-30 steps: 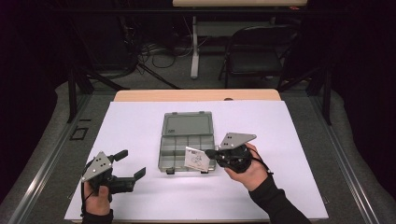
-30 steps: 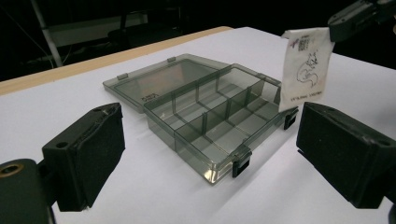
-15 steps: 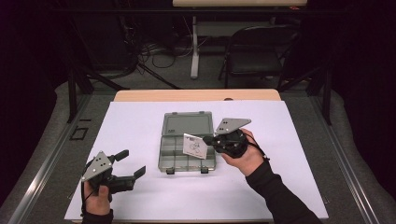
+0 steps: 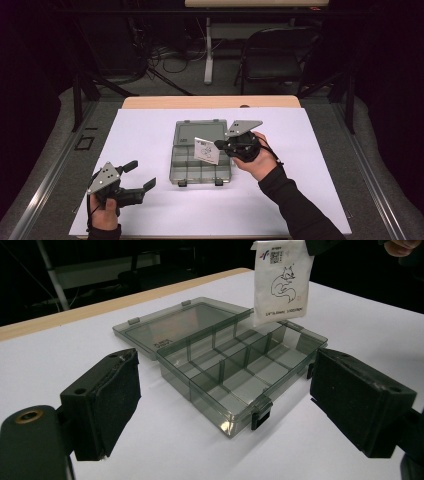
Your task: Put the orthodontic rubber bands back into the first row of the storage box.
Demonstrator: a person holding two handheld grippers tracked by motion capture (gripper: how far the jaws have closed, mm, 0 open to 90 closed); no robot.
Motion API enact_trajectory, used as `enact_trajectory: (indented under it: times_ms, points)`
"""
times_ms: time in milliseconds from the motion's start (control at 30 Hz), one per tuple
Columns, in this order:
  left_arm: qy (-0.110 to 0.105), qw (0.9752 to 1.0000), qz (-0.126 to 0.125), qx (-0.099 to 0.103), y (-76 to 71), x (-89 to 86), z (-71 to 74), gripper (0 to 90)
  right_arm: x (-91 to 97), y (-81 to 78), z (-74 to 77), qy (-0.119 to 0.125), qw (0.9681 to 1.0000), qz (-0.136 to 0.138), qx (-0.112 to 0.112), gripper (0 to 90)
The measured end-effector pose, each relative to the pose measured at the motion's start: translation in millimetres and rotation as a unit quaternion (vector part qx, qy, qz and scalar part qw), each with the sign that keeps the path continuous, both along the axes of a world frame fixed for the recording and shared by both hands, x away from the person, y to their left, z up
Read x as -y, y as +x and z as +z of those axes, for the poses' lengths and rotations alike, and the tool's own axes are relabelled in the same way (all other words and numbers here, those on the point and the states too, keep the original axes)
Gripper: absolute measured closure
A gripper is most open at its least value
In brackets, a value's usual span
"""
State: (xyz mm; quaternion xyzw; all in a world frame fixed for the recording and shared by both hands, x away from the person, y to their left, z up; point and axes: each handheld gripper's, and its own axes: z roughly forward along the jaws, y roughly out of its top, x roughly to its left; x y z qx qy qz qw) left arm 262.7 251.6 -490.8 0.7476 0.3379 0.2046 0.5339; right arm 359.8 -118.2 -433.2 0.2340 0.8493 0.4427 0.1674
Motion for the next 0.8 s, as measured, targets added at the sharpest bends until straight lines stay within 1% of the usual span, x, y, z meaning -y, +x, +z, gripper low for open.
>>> enact_trajectory:
  times_ms: [300, 533, 700, 800]
  points:
    - [-0.001, 1.0, 0.0, -0.002, 0.4, 0.3, -0.3, 12.8, -2.3, 9.0, -0.7, -0.002, 1.0, -0.007, -0.002, 90.0]
    - [-0.001, 1.0, -0.001, -0.002, 0.7, 0.4, -0.4, 12.7, -2.2, 17.6, -2.4, 0.003, 0.9999, -0.011, -0.008, 90.0]
    - [-0.002, 1.0, -0.001, -0.002, 0.7, 0.3, -0.5, 12.8, -5.2, 21.7, -4.5, -0.004, 0.9999, -0.011, -0.008, 90.0]
    - [-0.003, 1.0, 0.0, -0.003, 1.1, 0.1, -0.8, 12.8, -7.2, 25.1, -6.4, -0.004, 0.9999, -0.014, -0.009, 90.0]
